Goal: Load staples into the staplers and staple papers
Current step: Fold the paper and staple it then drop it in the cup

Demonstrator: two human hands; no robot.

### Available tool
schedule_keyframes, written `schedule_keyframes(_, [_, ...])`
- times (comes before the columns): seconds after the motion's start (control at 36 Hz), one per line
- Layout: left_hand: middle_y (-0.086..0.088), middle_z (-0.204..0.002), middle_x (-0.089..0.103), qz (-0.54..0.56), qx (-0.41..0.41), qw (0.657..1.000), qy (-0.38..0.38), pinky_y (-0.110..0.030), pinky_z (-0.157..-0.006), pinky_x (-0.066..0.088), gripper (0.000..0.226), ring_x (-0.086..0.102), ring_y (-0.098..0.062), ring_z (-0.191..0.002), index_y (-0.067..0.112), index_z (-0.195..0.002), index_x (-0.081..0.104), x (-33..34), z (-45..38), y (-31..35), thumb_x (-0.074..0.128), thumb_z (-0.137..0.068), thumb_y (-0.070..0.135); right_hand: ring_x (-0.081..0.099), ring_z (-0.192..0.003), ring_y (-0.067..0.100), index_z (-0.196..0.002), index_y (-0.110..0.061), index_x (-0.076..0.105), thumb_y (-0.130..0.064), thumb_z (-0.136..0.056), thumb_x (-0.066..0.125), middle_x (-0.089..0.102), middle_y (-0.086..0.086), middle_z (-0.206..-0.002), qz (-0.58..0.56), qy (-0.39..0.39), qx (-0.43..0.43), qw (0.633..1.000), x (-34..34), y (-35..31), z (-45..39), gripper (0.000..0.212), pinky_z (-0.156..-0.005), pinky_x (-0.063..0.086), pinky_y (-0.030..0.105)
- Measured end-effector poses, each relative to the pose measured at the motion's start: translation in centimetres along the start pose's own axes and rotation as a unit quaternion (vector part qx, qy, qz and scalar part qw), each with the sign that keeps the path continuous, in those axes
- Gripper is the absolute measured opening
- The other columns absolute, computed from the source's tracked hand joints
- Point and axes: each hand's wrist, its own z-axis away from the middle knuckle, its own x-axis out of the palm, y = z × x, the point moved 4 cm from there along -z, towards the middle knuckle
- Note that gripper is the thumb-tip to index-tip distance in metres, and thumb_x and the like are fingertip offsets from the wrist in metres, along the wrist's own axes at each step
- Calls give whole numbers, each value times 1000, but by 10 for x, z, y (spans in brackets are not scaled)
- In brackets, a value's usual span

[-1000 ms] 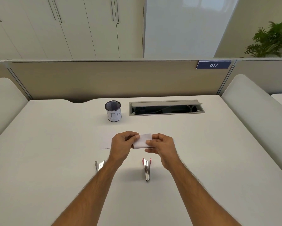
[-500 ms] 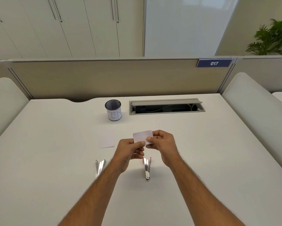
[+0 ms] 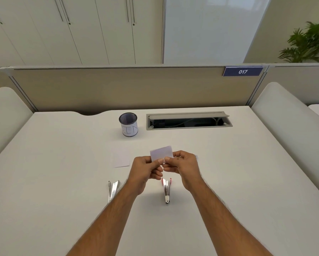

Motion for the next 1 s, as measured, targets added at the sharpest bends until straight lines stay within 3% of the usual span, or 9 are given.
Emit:
schedule_keyframes(0.31, [-20, -73, 73, 16, -28, 999, -15, -28, -50, 55, 19, 69, -24, -54, -3, -88, 76, -1, -2, -4, 71, -94, 14, 77, -77, 40, -109, 1, 64, -2, -97, 62, 77, 23, -81, 26, 1, -9, 1000, 1, 4, -4, 12, -79, 64, 48])
schedule_keyframes(0.39, [-20, -79, 76, -11, -20, 1000, -7, -28, -54, 57, 22, 72, -26, -61, -2, -91, 75, -4, -2, -5, 69, -96, 18, 75, -70, 35, -106, 0, 66, -3, -96, 63, 76, 20, -77, 53, 9, -19, 998, 0, 1, -4, 11, -72, 65, 44])
schedule_keyframes(0.47, [-11, -75, 75, -1, -2, 1000, 22, -28, -58, 58, 20, 74, -26, -66, 1, -81, 70, -11, -5, -4, 71, -94, 16, 73, -65, 28, -103, 5, 66, -1, -95, 64, 74, 18, -74, 58, 10, -17, 998, -3, -1, -5, 9, -63, 64, 36])
schedule_keyframes(0.58, [-8, -71, 72, 12, 6, 999, 37, -28, -61, 58, 16, 74, -27, -69, 6, -79, 70, -16, -8, -4, 73, -93, 14, 73, -68, 29, -98, 9, 66, -1, -91, 69, 72, 17, -73, 25, 5, 6, 1000, -7, 1, -5, 12, -62, 62, 35])
schedule_keyframes(0.75, [-5, -74, 70, 18, 21, 999, 47, -30, -64, 58, 4, 71, -20, -73, 6, -89, 69, -15, -12, -4, 72, -90, 8, 70, -66, 24, -91, 3, 70, -5, -90, 72, 72, 16, -76, 41, -3, 25, 999, -9, 10, -6, 8, -63, 60, 34])
schedule_keyframes(0.83, [-4, -77, 69, -19, 36, 999, 35, -29, -66, 58, 15, 69, -13, -76, 13, -104, 73, -15, -13, -3, 74, -90, 8, 69, -68, 21, -94, -2, 74, -7, -91, 72, 72, 11, -77, 89, 0, 13, 996, -13, 12, -7, 6, -66, 59, 32])
schedule_keyframes(0.94, [-4, -80, 73, -80, 35, 996, -1, -27, -67, 55, 13, 66, -14, -74, 12, -97, 77, -13, -10, -3, 74, -87, 4, 68, -70, 15, -95, -9, 77, -9, -90, 72, 75, 5, -81, 112, -6, 0, 994, -19, 11, -9, 7, -66, 57, 29])
schedule_keyframes(1.0, [-3, -74, 71, -95, 16, 994, -44, -30, -70, 55, 23, 65, -15, -70, 14, -103, 75, -10, -8, -5, 76, -83, 3, 68, -72, 14, -97, -11, 78, -7, -89, 73, 74, 2, -79, 113, 0, -7, 994, -20, 11, -10, 10, -66, 58, 29])
